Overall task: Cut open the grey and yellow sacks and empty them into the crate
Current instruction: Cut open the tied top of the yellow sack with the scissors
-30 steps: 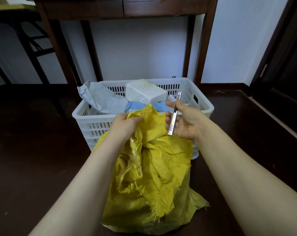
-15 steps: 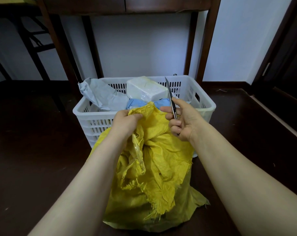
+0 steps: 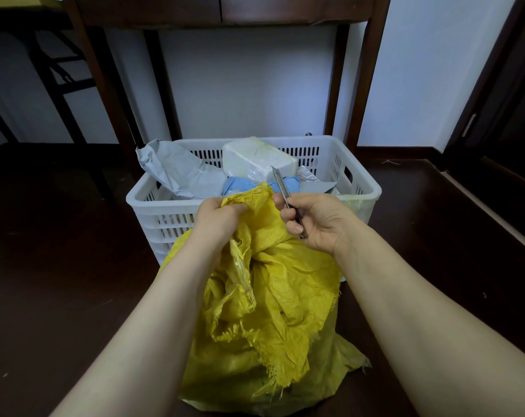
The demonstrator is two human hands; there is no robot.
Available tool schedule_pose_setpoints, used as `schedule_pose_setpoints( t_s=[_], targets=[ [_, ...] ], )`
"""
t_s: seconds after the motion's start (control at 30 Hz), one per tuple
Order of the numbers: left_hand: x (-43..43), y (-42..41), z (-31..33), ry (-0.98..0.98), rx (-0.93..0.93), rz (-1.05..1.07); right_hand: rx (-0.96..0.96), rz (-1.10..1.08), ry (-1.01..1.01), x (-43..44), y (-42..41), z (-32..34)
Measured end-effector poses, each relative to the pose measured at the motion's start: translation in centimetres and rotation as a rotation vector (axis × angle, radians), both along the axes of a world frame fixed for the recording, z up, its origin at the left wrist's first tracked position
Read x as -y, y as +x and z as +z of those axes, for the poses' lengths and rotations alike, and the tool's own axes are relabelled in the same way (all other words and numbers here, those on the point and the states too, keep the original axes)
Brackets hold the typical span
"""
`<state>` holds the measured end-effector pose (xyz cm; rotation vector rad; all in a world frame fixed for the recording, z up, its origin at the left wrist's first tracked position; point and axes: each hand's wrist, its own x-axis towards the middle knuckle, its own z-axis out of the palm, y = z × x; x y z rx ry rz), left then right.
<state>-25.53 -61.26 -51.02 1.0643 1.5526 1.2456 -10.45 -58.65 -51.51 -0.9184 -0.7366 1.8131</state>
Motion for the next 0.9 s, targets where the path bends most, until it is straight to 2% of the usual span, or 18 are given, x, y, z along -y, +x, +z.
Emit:
schedule_pose_setpoints(
  t_s=[0.3,0.4,0.47,0.57,0.63,0.67,0.73,0.8,0.9],
  targets=[
    [-0.1,-0.3,0.0,-0.006,0.011,-0.002,0.05,0.021,0.051,0.2,0.0,0.1],
    [-0.1,-0.5,0.1,-0.015,-0.01,-0.029,0.164,-0.037,0.051,-0.1,0.4,0.4],
    [0.1,-1.1,0.4,-0.049,-0.072,-0.08,0.41,-0.139,0.083,-0.3,1.1,0.8],
    [0.4,-2.3,1.6,-0.109,-0.206,-0.164,0.95,-0.289,0.183,-1.1,3.4,0.8],
    [0.5,-3.3,2.3,-0.172,-0.388,-0.202,1.193,-0.242,0.173,-1.2,4.7,0.2],
    [0.6,-3.7,2.5,-0.21,-0.464,-0.219,1.254,-0.167,0.111,-1.0,5.2,-0.2],
    [0.7,-4.1,2.5,-0.254,-0.481,-0.228,1.243,-0.015,0.025,-0.4,5.6,-1.4],
    [0.9,-3.7,2.5,-0.231,-0.403,-0.22,1.15,-0.01,0.017,0.1,5.3,-1.7],
    [1.3,-2.2,2.5,-0.142,-0.145,-0.301,0.798,-0.159,0.03,-0.1,4.4,0.2]
  ],
)
